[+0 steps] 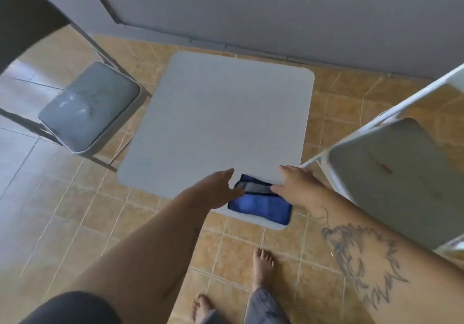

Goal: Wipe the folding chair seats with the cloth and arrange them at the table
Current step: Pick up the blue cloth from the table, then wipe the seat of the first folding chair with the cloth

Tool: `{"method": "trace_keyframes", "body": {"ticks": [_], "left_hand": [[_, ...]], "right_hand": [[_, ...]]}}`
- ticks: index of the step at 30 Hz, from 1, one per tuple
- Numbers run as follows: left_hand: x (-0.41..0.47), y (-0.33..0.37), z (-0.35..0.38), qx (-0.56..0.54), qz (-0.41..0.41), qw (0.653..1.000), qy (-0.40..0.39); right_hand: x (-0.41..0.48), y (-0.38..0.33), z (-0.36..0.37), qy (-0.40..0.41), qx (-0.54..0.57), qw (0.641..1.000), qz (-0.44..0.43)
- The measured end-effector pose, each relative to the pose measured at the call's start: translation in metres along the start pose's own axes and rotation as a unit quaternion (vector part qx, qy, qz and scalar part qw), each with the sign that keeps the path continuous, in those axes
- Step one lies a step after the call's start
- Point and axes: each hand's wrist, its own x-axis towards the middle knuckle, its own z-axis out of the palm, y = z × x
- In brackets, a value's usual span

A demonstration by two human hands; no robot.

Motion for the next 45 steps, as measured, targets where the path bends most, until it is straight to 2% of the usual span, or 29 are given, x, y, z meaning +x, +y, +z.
{"method": "trace_keyframes", "body": {"ticks": [2, 5, 9, 13, 16, 19, 21, 24, 27, 30, 32, 36, 40, 42, 45], "left_hand": [[0.022, 0.002, 0.019, -0.002, 0.002, 1.000, -0.003], [0.047, -0.002, 0.053, 0.005, -0.021, 1.000, -0.001], [0.074, -0.003, 0.076, 0.033, -0.067, 0.996, 0.042], [0.092, -0.006, 0.081, 0.000, -0.085, 0.994, 0.062], [0.101, -0.017, 0.076, -0.042, -0.068, 0.996, 0.040], [0.100, -0.047, 0.058, -0.058, 0.011, 0.998, 0.037], [0.092, -0.077, 0.038, -0.128, 0.041, 0.990, 0.041], [0.077, -0.144, -0.012, -0.226, 0.034, 0.972, 0.047], [0.064, -0.233, -0.087, -0.242, 0.018, 0.968, 0.070], [0.037, -0.327, -0.168, -0.212, 0.000, 0.969, 0.130], [0.019, -0.386, -0.214, -0.200, -0.016, 0.965, 0.171], [0.004, -0.469, -0.277, -0.208, -0.040, 0.940, 0.268], [0.024, -0.518, -0.310, -0.268, -0.070, 0.892, 0.357], [0.043, -0.538, -0.312, -0.324, -0.092, 0.878, 0.339], [0.076, -0.575, -0.299, -0.283, -0.158, 0.907, 0.267]], "right_hand": [[0.011, 0.013, 0.019, -0.001, 0.014, 1.000, 0.003], [0.019, 0.025, 0.051, -0.023, -0.021, 0.999, 0.003], [0.031, 0.023, 0.073, 0.016, -0.059, 0.998, 0.002], [0.046, 0.013, 0.086, 0.060, -0.084, 0.994, 0.030], [0.058, -0.002, 0.083, 0.046, -0.104, 0.992, 0.047], [0.065, -0.026, 0.077, 0.053, -0.083, 0.994, 0.052], [0.071, -0.060, 0.073, 0.051, -0.061, 0.996, 0.045], [0.085, -0.140, 0.070, 0.032, -0.005, 0.998, 0.050], [0.111, -0.240, 0.076, 0.022, 0.080, 0.996, 0.026], [0.138, -0.351, 0.086, -0.014, 0.186, 0.982, -0.024], [0.157, -0.423, 0.090, -0.027, 0.201, 0.977, -0.063], [0.193, -0.533, 0.079, -0.018, 0.195, 0.971, -0.140], [0.246, -0.589, 0.062, -0.016, 0.166, 0.970, -0.175], [0.287, -0.598, 0.056, -0.005, 0.125, 0.978, -0.170], [0.352, -0.603, 0.056, 0.037, -0.069, 0.978, -0.194]]}}
